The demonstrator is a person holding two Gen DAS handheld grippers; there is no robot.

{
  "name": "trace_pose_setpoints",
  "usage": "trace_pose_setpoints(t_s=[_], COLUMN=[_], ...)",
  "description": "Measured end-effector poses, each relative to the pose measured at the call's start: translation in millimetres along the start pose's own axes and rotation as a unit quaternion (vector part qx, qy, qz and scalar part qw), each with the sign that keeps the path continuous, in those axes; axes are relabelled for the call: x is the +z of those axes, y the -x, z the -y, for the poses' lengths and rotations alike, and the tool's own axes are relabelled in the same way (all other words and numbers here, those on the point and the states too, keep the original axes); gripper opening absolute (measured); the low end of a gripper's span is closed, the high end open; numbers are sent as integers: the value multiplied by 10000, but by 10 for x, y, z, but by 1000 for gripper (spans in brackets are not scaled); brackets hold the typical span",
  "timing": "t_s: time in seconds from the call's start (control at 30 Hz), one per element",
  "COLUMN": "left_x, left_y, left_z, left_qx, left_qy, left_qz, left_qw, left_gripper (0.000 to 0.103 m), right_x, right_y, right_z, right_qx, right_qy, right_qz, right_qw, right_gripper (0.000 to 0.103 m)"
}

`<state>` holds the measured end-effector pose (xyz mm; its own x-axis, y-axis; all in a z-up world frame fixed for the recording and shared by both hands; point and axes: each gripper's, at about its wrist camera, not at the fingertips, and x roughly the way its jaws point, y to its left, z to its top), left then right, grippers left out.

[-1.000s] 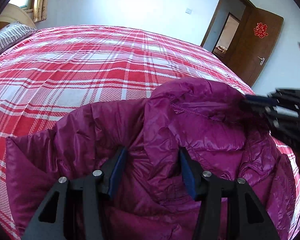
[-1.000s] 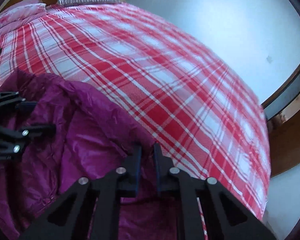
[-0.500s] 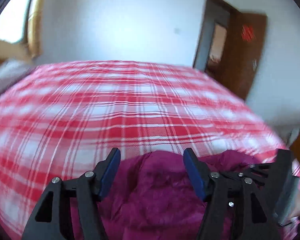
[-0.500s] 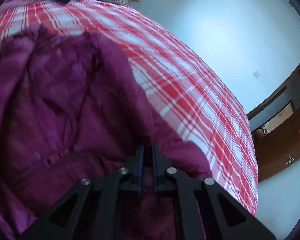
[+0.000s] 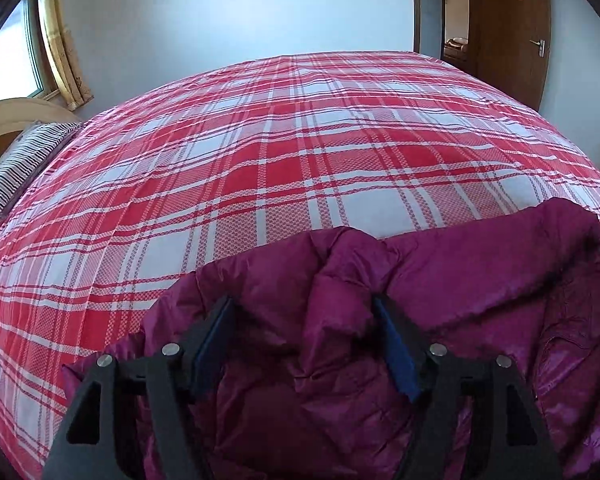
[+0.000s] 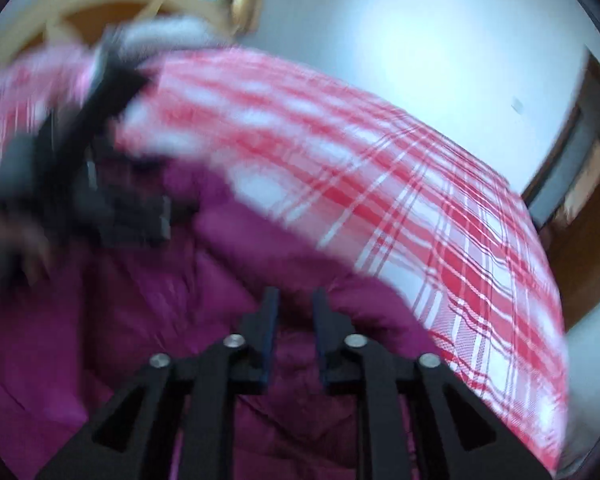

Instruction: Fold large clothes

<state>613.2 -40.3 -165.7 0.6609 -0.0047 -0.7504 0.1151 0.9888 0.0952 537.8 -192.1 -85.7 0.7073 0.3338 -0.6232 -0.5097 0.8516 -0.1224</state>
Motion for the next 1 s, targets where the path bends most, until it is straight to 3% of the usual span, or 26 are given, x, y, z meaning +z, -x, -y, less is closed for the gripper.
trace_pose_setpoints(t_s=[0.1,0.17,0.27,0.4,0.53,0.6,0.63,0.73,1.0], left_x=[8,45,154,365,363,240,189,101,61], left_y=[15,103,391,713,406,105,16,-71,-159], left_z=[35,49,57,245,545,510,455,289,299], left_qx=[49,91,18,-289,-273,-38,-99,-308,-279], left_qy=[-46,-62,-8,-73,-552,-457,-332,55,133], left_qz=[6,76,437,993,440,-18,-136,-194,-269], left_qw=[10000,9999,9990,9946,9971,9989,9993,9993,9992], left_gripper=[72,72,72,72,73,73,73,81,90], right_x=[125,90,-121,-238,-282,-295,-312,-315,-314], right_y=[-41,-293,-643,-695,-701,-695,-694,-704,-751], right_z=[138,220,233,230,236,236,245,218,183], right_qx=[-243,-310,-367,-393,-367,-327,-300,-314,-350], right_qy=[-935,-1363,-1495,-1524,-1525,-1564,-1604,-1583,-1486], right_qz=[111,-159,-695,-677,-696,-682,-677,-663,-762], right_qw=[9953,9901,9856,9852,9852,9848,9843,9847,9853], right_gripper=[48,48,33,31,31,31,31,31,31])
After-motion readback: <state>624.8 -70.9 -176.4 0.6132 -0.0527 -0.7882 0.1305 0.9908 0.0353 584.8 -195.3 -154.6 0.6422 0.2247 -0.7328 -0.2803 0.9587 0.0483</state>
